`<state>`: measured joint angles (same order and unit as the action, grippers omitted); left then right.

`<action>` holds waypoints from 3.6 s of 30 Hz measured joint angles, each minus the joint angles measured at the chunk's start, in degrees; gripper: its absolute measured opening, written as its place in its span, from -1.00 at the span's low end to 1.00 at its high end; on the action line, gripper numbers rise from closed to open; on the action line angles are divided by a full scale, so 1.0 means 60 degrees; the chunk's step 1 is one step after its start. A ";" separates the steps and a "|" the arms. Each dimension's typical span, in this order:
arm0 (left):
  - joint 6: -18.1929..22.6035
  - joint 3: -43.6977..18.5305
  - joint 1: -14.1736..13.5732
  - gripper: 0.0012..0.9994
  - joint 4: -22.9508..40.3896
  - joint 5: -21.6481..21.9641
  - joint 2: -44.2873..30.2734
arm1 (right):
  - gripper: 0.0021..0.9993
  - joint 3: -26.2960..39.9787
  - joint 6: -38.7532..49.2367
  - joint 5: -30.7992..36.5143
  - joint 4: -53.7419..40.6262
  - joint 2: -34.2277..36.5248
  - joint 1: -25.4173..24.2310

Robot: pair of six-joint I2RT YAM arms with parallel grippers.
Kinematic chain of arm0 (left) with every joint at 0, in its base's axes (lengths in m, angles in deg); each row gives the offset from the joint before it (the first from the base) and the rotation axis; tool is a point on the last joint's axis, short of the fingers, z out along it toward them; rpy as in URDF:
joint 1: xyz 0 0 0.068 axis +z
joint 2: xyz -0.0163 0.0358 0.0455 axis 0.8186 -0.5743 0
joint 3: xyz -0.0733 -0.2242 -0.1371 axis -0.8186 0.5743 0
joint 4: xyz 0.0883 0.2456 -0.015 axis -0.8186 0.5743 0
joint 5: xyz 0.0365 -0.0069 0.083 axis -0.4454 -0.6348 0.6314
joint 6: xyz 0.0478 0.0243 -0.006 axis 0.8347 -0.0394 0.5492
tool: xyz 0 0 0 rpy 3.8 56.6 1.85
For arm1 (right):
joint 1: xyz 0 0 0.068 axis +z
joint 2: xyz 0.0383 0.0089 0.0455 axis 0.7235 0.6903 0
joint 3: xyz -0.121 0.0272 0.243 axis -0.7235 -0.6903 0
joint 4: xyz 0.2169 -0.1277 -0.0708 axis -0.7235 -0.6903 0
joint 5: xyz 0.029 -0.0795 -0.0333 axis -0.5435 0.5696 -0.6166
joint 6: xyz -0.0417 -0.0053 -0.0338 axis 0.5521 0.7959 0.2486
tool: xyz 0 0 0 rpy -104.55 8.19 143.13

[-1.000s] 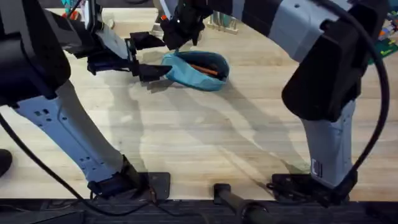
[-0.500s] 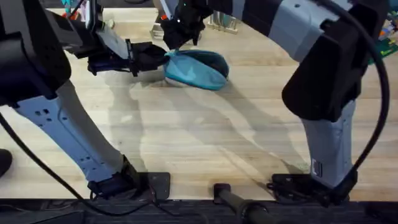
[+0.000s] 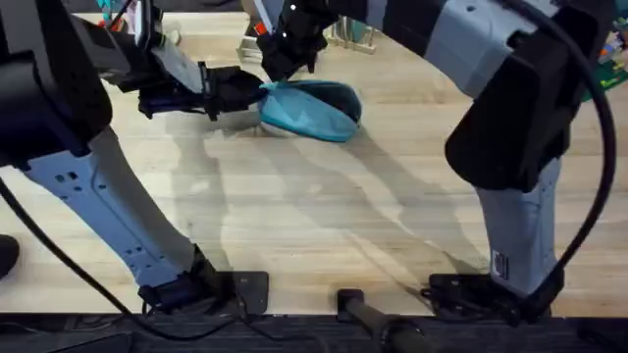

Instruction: Unzip the bag, pick up the pens from the table one at a time and place them inside, then zip the bag closed.

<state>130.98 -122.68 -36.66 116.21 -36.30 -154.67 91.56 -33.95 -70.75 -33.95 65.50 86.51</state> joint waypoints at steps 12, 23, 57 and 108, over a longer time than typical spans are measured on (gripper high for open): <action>0.0000 0.0004 -0.0007 -0.92 -0.0004 0.0000 0.0000 | -0.94 0.0006 0.0788 0.0503 -0.0210 -0.0435 0.0000; 0.0000 0.0004 -0.0007 -0.92 -0.0004 -0.0004 0.0000 | -0.94 0.0006 0.2389 0.0504 -0.0544 -0.0441 0.0011; 0.0000 0.0004 -0.0069 -0.92 -0.0008 -0.0004 0.0000 | -0.94 0.0006 0.3923 0.2496 -0.1747 -0.0444 -0.0063; -0.0073 0.0004 -0.0142 -0.92 0.0036 -0.0004 0.0000 | -0.94 0.0024 0.3234 0.2286 -0.5440 -0.0444 -0.2004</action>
<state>130.54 -122.65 -37.52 116.43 -36.32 -154.67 91.71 -14.55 -57.03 -66.59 62.83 74.48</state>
